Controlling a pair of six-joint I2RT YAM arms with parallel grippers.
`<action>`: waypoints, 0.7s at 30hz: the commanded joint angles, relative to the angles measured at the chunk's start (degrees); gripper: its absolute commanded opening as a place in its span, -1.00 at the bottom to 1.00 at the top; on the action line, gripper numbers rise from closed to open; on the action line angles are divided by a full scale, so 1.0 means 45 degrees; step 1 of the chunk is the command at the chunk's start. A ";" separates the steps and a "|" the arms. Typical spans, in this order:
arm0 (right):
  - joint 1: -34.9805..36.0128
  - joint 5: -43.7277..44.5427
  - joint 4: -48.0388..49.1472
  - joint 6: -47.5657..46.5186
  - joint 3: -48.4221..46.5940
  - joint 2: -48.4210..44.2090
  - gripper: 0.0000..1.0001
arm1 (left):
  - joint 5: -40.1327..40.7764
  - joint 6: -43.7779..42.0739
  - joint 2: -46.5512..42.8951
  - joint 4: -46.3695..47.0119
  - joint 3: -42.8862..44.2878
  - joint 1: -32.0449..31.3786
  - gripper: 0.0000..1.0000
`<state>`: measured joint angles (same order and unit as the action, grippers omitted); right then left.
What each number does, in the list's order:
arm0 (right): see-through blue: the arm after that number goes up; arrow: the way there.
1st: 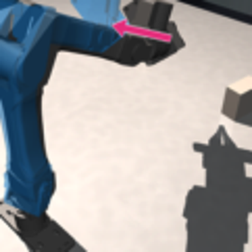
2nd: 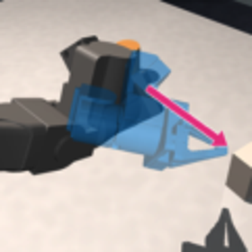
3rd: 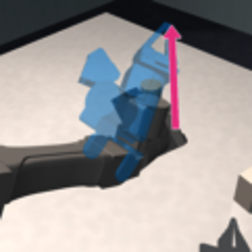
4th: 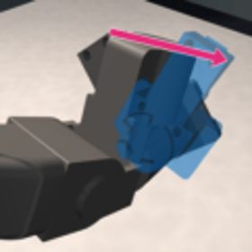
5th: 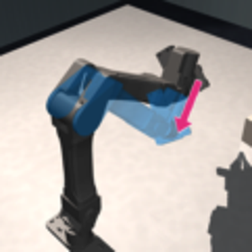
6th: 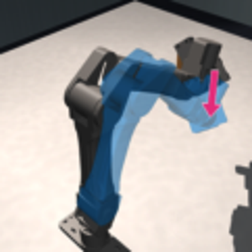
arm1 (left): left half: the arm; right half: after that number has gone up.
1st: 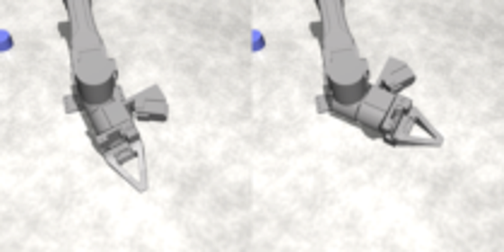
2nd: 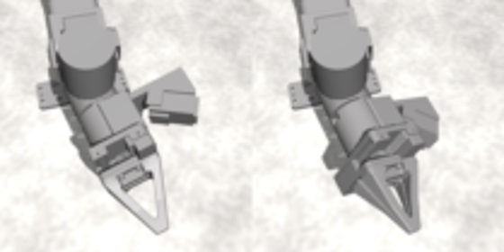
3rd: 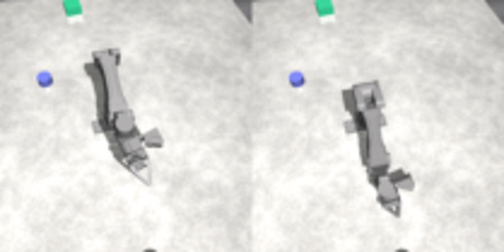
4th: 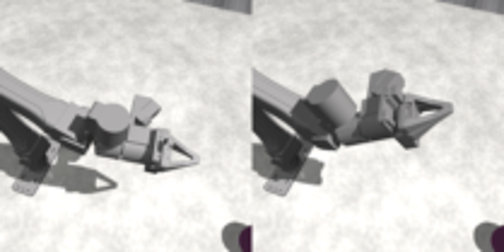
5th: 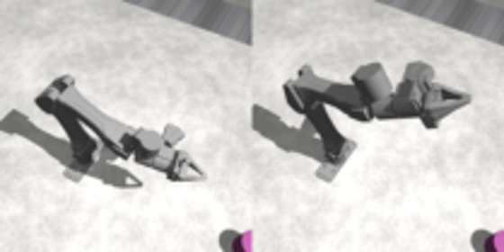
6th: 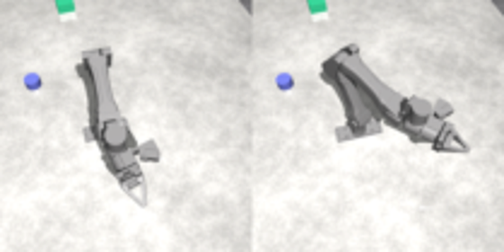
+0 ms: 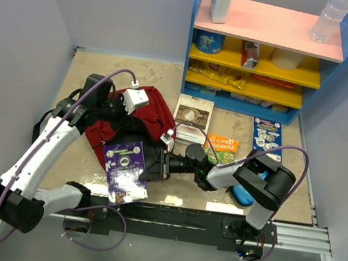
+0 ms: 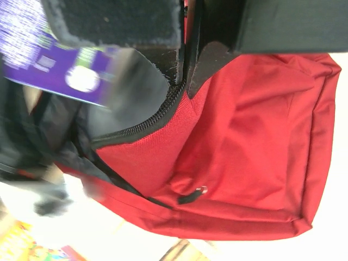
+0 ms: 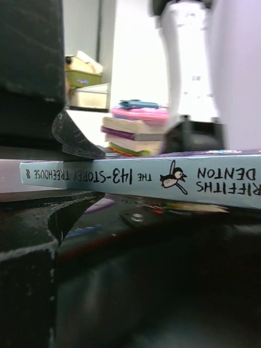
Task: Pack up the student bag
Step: Place the book in the student bag.
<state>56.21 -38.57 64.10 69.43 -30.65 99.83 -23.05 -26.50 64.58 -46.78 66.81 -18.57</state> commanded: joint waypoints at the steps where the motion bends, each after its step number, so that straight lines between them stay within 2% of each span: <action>1: -0.1139 0.0093 -0.1542 -0.0230 -0.2130 -0.0037 -1.00 | -0.2159 -0.1393 -0.0990 -0.0754 0.0135 -0.0112 -1.00; 4: -0.1784 0.0696 -0.3574 -0.0680 -0.3068 -0.0153 -1.00 | -0.2805 -0.2098 -0.1245 -0.1399 0.0115 -0.0112 -1.00; 10: -0.2762 0.0895 -0.5375 -0.0449 -0.4125 0.0509 -1.00 | -0.3587 -0.3075 -0.0972 -0.2668 0.0115 -0.0112 -1.00; 14: -0.3075 0.0426 -0.3992 0.0721 -0.3775 0.0920 -1.00 | -0.3492 -0.3582 -0.0679 -0.3274 0.0096 -0.0112 -1.00; 17: -0.3095 0.0855 -0.4300 0.0608 -0.4006 0.0862 -1.00 | -0.3569 -0.3720 -0.0620 -0.3392 0.0095 -0.0132 -1.00; 21: -0.3095 0.1907 -0.3368 0.1134 -0.4241 0.0920 -1.00 | -0.3882 -0.3739 -0.0289 -0.3684 0.0290 -0.0112 -1.00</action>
<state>43.38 -36.60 41.28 71.42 -46.37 104.95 -35.46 -41.65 62.48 -60.07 66.81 -18.57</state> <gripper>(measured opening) 0.226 0.037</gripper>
